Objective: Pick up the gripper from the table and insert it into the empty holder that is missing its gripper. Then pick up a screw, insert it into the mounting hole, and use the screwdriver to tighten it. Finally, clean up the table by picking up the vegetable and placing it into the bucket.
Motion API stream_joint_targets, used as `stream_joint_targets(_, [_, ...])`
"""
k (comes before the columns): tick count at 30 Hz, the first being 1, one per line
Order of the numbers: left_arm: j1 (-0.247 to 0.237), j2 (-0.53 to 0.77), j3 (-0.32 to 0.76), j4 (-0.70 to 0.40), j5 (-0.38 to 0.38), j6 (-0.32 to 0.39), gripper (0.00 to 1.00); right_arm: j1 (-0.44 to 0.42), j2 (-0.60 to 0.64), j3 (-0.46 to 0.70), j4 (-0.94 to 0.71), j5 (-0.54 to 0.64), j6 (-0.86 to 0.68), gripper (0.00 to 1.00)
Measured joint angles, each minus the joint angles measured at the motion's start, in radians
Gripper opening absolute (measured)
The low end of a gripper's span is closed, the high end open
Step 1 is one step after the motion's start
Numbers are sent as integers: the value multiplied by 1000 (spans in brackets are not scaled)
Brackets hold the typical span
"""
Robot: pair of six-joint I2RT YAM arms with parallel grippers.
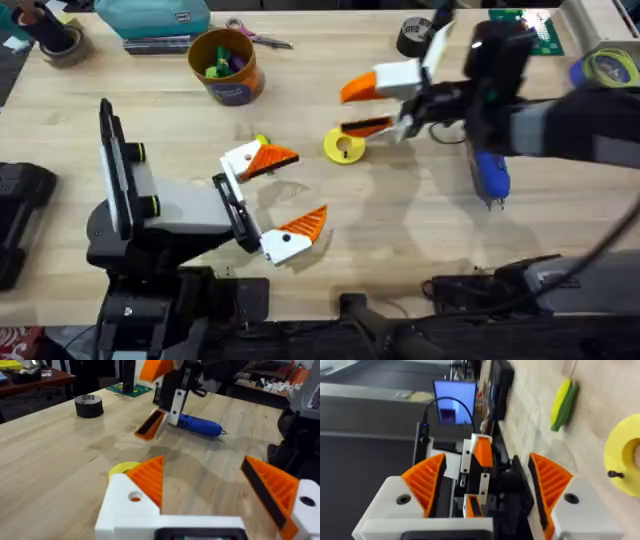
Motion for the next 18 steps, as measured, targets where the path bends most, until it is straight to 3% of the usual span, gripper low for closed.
stream_joint_targets(8, [0,0,0,0,0,0,986,-127,-185,82,-398,-5,-240,995])
stream_joint_targets(13, [0,0,0,0,0,0,986,-147,-247,199,-838,64,-470,996])
stream_joint_targets(18, [0,0,0,0,0,0,986,-147,-266,353,-1297,234,-731,996])
